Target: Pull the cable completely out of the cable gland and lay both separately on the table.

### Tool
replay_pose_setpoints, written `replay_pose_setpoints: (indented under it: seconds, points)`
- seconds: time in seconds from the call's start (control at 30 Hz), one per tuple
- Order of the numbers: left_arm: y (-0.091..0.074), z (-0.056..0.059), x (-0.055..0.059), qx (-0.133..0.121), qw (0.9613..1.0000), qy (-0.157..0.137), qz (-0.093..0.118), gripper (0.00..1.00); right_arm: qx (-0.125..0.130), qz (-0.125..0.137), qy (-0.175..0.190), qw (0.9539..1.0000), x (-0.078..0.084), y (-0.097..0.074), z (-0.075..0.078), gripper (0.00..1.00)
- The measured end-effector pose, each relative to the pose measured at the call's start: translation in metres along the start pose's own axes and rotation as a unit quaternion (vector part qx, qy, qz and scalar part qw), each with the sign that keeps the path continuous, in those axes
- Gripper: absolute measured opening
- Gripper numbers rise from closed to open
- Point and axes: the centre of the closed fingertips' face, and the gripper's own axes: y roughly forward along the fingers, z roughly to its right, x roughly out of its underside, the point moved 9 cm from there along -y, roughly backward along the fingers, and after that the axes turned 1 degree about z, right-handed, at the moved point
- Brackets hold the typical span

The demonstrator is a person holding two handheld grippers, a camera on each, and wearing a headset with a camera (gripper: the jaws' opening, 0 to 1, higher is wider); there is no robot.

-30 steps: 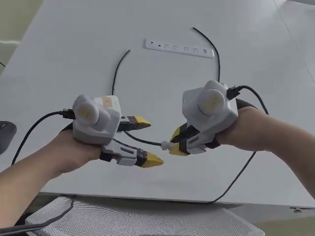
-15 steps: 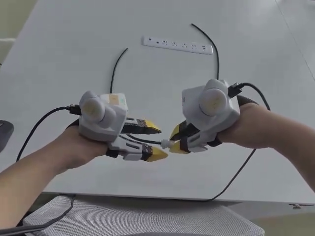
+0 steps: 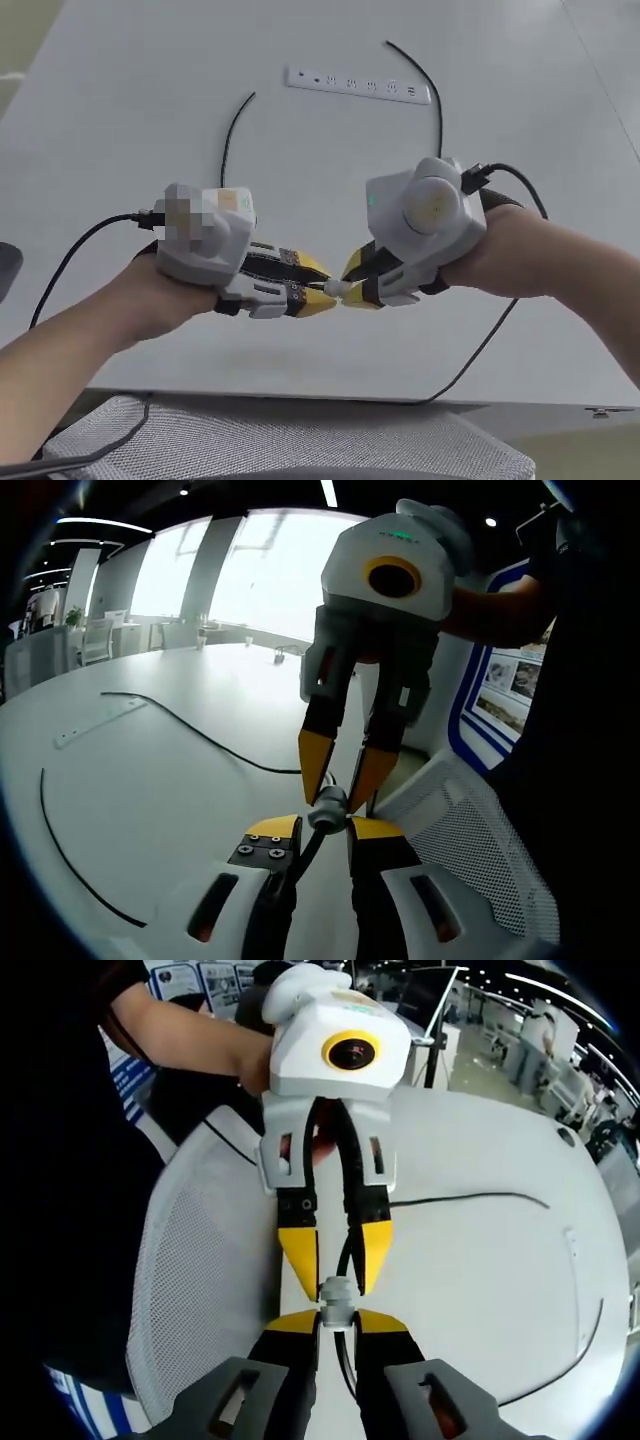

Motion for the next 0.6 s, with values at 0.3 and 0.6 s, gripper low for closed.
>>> replay_pose_setpoints:
  seconds: [0.3, 0.6]
  points:
    - [0.0018, 0.0019, -0.0006, 0.006, 0.9999, 0.007, 0.005, 0.16, 0.001, 0.001, -0.021, 0.9998, 0.0014, 0.001, -0.0008, 0.07]
    - [0.0016, 0.0033, -0.0023, 0.0, 0.9999, 0.016, 0.001, 0.15, 0.01, 0.012, -0.03, 0.9994, 0.0031, 0.0012, -0.0018, 0.08]
